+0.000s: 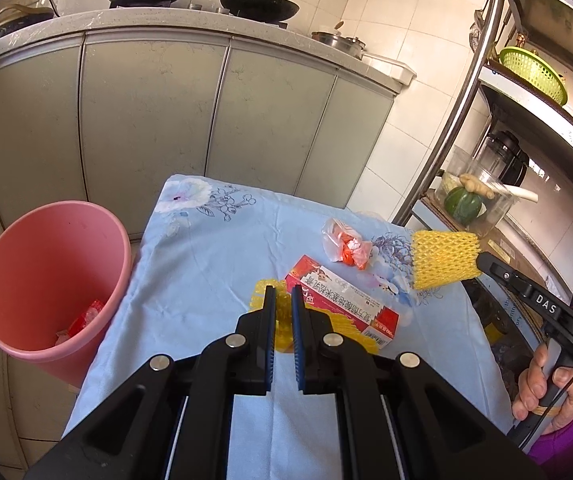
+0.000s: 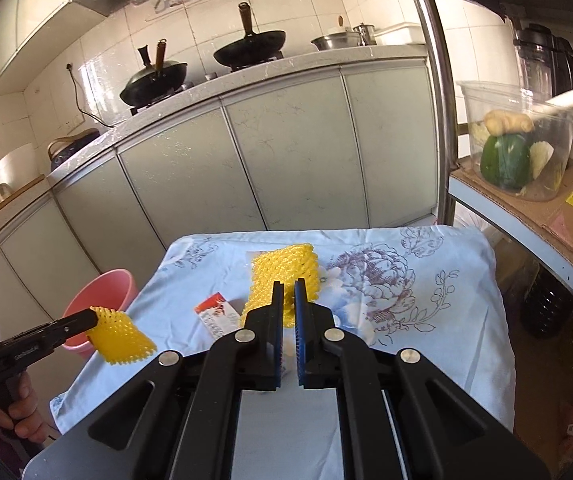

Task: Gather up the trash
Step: 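Lift both yellow net sleeves in both tools toward the pink bucket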

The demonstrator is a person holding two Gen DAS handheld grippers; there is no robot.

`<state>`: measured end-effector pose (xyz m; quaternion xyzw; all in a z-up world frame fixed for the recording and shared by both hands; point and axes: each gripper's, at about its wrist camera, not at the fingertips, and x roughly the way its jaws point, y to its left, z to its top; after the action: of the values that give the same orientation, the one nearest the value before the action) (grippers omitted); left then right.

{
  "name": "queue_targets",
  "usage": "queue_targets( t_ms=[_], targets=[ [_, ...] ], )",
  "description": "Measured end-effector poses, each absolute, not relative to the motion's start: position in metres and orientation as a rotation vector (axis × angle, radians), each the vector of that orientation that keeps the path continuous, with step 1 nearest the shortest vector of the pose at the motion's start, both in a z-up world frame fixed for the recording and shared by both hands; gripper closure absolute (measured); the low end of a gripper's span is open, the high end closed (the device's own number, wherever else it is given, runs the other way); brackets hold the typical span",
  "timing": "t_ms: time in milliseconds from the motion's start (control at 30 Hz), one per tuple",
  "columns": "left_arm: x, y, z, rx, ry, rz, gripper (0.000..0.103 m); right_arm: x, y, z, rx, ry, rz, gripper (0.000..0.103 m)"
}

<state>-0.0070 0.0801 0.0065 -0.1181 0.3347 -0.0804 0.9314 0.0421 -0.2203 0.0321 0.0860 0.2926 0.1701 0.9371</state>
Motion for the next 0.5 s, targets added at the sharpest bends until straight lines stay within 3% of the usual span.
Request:
queue_targets(
  t_ms=[500],
  targets=[
    [-0.016,0.092,0.017,-0.247,0.653,-0.136,0.096,0.038,-0.192,0.046,0.146,0.578,0.432,0.097]
  ],
)
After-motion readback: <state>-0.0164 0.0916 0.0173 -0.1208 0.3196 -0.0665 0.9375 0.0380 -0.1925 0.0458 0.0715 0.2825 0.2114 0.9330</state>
